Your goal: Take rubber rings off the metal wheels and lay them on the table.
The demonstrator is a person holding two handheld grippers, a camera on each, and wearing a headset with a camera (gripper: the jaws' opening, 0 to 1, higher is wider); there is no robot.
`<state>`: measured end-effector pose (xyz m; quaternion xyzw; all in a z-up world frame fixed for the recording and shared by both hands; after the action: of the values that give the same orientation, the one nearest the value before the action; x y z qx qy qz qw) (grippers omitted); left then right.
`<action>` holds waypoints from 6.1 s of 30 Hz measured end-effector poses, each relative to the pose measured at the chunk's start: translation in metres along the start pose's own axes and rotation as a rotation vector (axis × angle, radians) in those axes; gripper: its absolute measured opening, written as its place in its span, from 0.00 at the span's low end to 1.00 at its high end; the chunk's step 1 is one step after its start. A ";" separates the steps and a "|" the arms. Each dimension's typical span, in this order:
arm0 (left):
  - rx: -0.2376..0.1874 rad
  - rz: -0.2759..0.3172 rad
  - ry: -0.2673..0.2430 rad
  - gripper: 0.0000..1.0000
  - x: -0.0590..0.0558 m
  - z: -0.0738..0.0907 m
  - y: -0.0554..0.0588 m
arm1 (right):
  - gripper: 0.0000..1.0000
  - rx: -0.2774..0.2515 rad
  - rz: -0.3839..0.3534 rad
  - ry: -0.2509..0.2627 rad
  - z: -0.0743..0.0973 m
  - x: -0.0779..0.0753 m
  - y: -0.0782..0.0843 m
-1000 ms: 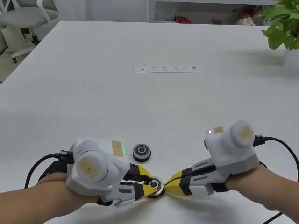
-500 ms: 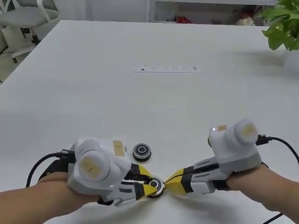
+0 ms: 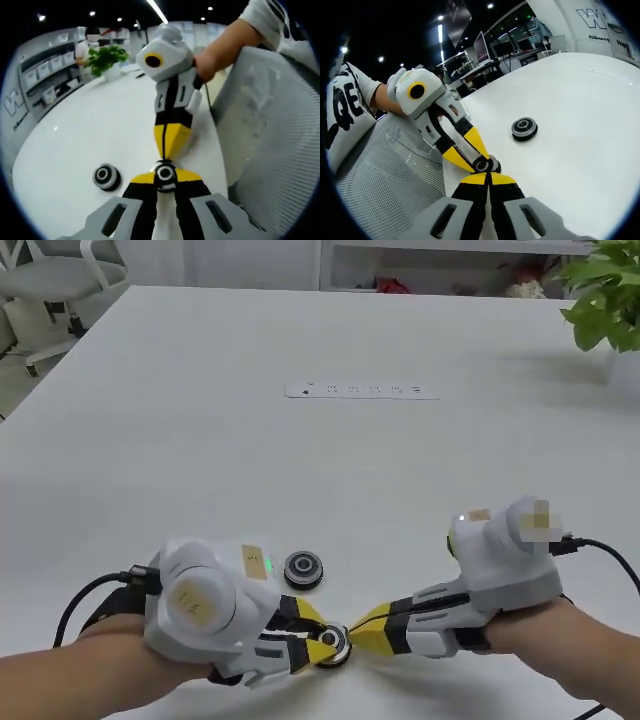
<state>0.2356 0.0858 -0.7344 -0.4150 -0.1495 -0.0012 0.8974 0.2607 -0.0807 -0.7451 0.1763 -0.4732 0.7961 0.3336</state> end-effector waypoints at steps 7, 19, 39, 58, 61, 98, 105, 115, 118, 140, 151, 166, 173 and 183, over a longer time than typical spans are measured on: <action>0.000 -0.001 0.001 0.12 0.000 0.000 0.000 | 0.00 0.001 0.019 -0.011 -0.002 0.003 -0.001; 0.002 -0.005 0.001 0.12 -0.001 0.000 -0.001 | 0.00 0.003 0.028 -0.029 -0.005 0.006 -0.001; -0.007 -0.014 0.000 0.13 -0.001 0.000 -0.001 | 0.00 -0.004 0.048 -0.054 -0.005 0.009 -0.003; -0.014 0.016 0.045 0.25 -0.002 0.012 0.000 | 0.00 -0.036 0.030 -0.048 0.001 0.009 -0.006; -0.025 0.008 0.033 0.28 -0.002 0.017 -0.001 | 0.00 -0.041 0.027 -0.050 0.002 0.008 -0.006; -0.082 0.137 -0.092 0.71 -0.002 0.086 0.023 | 0.00 -0.066 0.030 -0.100 -0.005 0.022 -0.029; -0.075 0.144 -0.120 0.76 -0.006 0.095 0.027 | 0.00 -0.048 0.051 -0.113 -0.017 0.026 -0.035; -0.061 0.170 -0.146 0.76 -0.005 0.108 0.035 | 0.00 -0.012 0.074 -0.121 -0.037 0.030 -0.039; -0.057 0.175 -0.150 0.76 -0.005 0.110 0.036 | 0.00 0.002 0.084 -0.119 -0.045 0.031 -0.039; -0.037 0.183 -0.155 0.76 -0.006 0.112 0.041 | 0.04 0.051 0.150 -0.081 -0.061 0.030 -0.032; -0.037 0.176 -0.146 0.76 -0.005 0.110 0.038 | 0.17 0.038 0.164 -0.063 -0.054 0.031 -0.034; -0.049 0.161 -0.108 0.74 0.000 0.099 0.027 | 0.28 0.009 0.190 -0.038 -0.031 0.031 -0.034; -0.053 0.148 -0.089 0.73 0.006 0.092 0.021 | 0.29 -0.004 0.191 -0.018 -0.019 0.026 -0.032; -0.063 0.116 -0.057 0.70 0.011 0.079 0.009 | 0.32 0.001 0.195 0.009 -0.005 0.019 -0.025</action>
<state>0.2257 0.1514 -0.6898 -0.4508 -0.1504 0.0580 0.8779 0.2646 -0.0615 -0.7202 0.1258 -0.4863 0.8257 0.2566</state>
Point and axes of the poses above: the centre of the closed fingertips' face, and the gripper's own axes: z roughly backward along the fingers, x roughly to its left, y roughly out of its underside, the point moved 10 cm from there along z, roughly backward along the fingers, and after that the axes turned 14 degrees about -z, right-handed, at the moved point
